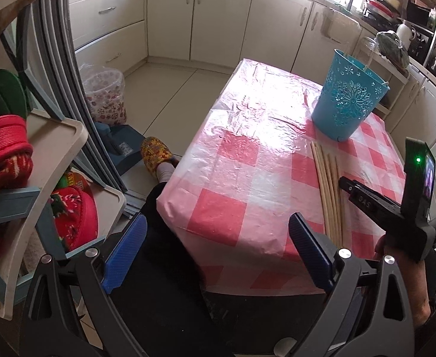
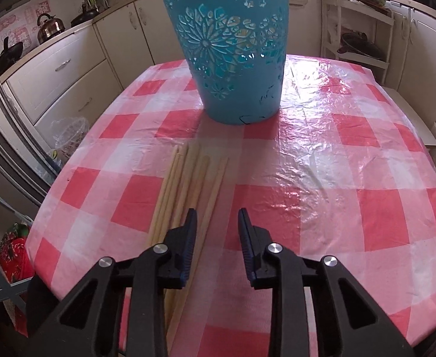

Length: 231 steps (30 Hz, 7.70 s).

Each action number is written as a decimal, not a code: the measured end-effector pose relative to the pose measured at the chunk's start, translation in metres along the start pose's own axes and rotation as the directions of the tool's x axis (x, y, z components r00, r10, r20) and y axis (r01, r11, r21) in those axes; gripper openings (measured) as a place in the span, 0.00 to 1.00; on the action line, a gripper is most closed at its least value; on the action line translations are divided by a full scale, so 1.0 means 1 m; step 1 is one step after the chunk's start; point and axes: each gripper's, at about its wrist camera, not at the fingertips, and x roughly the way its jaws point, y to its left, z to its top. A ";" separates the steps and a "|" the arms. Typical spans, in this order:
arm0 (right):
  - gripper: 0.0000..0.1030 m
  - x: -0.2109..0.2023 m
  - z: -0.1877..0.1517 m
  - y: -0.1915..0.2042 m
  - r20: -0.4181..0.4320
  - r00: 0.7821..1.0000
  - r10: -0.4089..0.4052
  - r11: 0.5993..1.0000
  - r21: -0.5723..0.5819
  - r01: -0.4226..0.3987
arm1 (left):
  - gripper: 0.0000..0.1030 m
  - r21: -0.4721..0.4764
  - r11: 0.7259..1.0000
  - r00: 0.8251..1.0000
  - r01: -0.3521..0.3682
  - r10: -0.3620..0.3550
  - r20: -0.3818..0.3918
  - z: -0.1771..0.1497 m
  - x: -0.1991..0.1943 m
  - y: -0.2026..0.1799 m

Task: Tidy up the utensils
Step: 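Grasp a wooden chopstick with the left tool while the right tool grasps another, then hold the chopsticks in both tools and lift them off the table, then lower the left tool's chopstick into the basket and open the left tool, then carry the right tool's chopstick over the basket and release it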

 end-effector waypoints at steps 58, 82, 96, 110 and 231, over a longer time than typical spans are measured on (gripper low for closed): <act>0.08 -0.004 -0.001 -0.049 0.004 0.990 0.139 0.987 -0.084 -0.138 | 0.05 0.211 0.974 0.983 0.085 -0.047 -0.177 0.050 0.133 -0.136; 0.06 -0.001 0.007 -0.041 -0.052 0.996 0.069 0.992 -0.103 -0.074 | 0.05 0.203 0.966 0.974 0.163 -0.125 -0.190 0.052 0.133 -0.114; 0.06 0.000 0.010 -0.042 -0.057 0.996 0.072 0.992 -0.099 -0.077 | 0.05 0.197 0.967 0.973 0.163 -0.125 -0.193 0.058 0.136 -0.114; 0.06 0.001 0.011 -0.038 -0.066 0.996 0.063 0.990 -0.123 -0.070 | 0.05 0.187 0.969 0.975 0.161 -0.127 -0.180 0.054 0.128 -0.108; 0.06 -0.063 0.010 -0.091 0.234 0.839 0.491 0.841 0.124 -0.526 | 0.49 0.013 0.986 0.962 0.167 -0.166 0.216 0.138 0.065 -0.095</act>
